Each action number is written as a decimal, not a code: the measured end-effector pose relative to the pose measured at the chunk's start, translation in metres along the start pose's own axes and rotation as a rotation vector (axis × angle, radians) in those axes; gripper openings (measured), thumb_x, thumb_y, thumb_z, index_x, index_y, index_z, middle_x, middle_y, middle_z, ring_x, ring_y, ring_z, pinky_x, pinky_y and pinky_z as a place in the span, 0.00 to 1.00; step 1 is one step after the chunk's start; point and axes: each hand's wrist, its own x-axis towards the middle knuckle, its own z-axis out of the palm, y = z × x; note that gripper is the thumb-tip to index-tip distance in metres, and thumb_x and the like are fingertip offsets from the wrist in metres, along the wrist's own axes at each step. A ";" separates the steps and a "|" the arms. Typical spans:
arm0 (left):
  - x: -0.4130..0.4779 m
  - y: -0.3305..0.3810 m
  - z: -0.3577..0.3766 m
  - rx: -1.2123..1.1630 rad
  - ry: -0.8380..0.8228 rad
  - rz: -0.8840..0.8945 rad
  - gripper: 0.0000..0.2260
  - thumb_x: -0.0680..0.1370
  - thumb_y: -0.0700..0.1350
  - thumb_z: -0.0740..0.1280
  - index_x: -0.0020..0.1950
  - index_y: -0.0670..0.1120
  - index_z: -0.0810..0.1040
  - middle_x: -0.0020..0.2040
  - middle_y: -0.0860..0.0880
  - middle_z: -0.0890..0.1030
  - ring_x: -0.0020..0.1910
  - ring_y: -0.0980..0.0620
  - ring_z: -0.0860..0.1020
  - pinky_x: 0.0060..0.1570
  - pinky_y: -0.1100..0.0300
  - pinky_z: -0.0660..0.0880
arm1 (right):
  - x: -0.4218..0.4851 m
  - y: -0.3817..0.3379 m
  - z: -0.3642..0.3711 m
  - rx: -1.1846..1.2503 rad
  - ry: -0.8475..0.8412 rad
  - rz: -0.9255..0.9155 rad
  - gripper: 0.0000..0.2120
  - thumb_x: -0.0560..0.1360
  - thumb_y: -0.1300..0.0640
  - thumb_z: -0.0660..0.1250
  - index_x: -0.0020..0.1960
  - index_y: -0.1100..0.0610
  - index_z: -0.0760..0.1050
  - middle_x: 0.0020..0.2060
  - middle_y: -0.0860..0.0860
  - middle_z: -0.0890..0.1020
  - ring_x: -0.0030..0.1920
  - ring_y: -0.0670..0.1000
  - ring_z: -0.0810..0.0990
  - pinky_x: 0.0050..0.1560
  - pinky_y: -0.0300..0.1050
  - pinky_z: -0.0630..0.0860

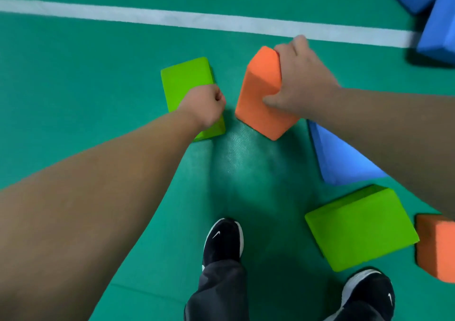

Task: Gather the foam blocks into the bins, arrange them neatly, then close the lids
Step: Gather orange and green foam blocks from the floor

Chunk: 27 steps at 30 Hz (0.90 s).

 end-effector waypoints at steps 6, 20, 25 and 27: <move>0.046 -0.021 -0.035 0.110 0.099 -0.034 0.14 0.78 0.40 0.65 0.63 0.45 0.79 0.61 0.41 0.81 0.62 0.40 0.78 0.57 0.53 0.75 | 0.048 -0.037 0.009 -0.214 0.033 -0.087 0.41 0.62 0.44 0.76 0.69 0.54 0.63 0.62 0.56 0.76 0.60 0.62 0.76 0.59 0.58 0.73; 0.105 -0.055 -0.011 0.502 -0.190 -0.135 0.70 0.61 0.60 0.85 0.84 0.52 0.35 0.85 0.45 0.40 0.83 0.37 0.46 0.80 0.38 0.53 | 0.041 -0.030 0.033 -0.291 0.235 -0.077 0.35 0.63 0.36 0.69 0.63 0.55 0.69 0.52 0.54 0.77 0.50 0.60 0.76 0.49 0.54 0.71; 0.106 -0.048 -0.012 0.625 -0.085 -0.108 0.72 0.56 0.64 0.85 0.84 0.41 0.41 0.79 0.38 0.59 0.79 0.35 0.59 0.79 0.40 0.55 | 0.037 -0.029 0.036 -0.298 0.273 -0.078 0.35 0.63 0.36 0.69 0.63 0.56 0.70 0.51 0.55 0.76 0.48 0.60 0.76 0.48 0.54 0.70; 0.101 -0.044 -0.017 0.692 -0.030 -0.064 0.71 0.55 0.67 0.84 0.83 0.40 0.45 0.74 0.37 0.64 0.75 0.35 0.63 0.77 0.42 0.59 | 0.038 -0.027 0.036 -0.285 0.279 -0.084 0.36 0.63 0.36 0.68 0.64 0.56 0.69 0.51 0.55 0.76 0.48 0.61 0.76 0.49 0.54 0.71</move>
